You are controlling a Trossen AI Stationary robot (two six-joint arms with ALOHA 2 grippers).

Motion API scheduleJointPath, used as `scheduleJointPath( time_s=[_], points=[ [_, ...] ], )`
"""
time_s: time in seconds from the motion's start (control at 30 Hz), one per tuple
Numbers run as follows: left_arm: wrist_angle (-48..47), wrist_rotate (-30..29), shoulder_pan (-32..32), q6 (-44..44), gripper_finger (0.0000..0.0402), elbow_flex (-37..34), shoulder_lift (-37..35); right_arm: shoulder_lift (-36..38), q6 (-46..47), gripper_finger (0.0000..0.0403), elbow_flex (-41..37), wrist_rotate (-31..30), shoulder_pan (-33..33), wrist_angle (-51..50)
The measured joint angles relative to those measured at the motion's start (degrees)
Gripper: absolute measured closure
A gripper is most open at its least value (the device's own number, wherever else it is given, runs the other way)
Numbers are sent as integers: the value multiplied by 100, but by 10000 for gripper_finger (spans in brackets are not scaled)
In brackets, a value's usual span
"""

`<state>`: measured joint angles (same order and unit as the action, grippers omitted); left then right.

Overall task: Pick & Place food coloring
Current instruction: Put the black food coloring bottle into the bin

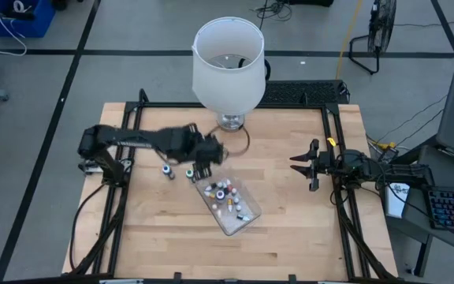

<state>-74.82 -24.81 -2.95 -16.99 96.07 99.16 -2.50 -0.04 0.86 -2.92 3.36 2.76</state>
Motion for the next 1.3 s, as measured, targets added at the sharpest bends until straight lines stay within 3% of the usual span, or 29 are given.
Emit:
scheduleJointPath(
  time_s=[0.23, 0.43, 0.9, 1.3],
  points=[
    [286, 532, 942, 854, 128, -85, -27, 0, -1, 289, 0, 0, -1, 0],
    [980, 1153, 1465, 1251, 124, -663, -23, 1, 1, 289, 0, -1, -2, 0],
    [2998, 1641, 1640, 1433, 123, -2497, -20, 0, 0, 289, 0, -1, -1, 0],
    [3604, 1636, 1656, 1414, 126, -2907, -14, 0, 0, 289, -2, 0, -2, 0]
  ],
)
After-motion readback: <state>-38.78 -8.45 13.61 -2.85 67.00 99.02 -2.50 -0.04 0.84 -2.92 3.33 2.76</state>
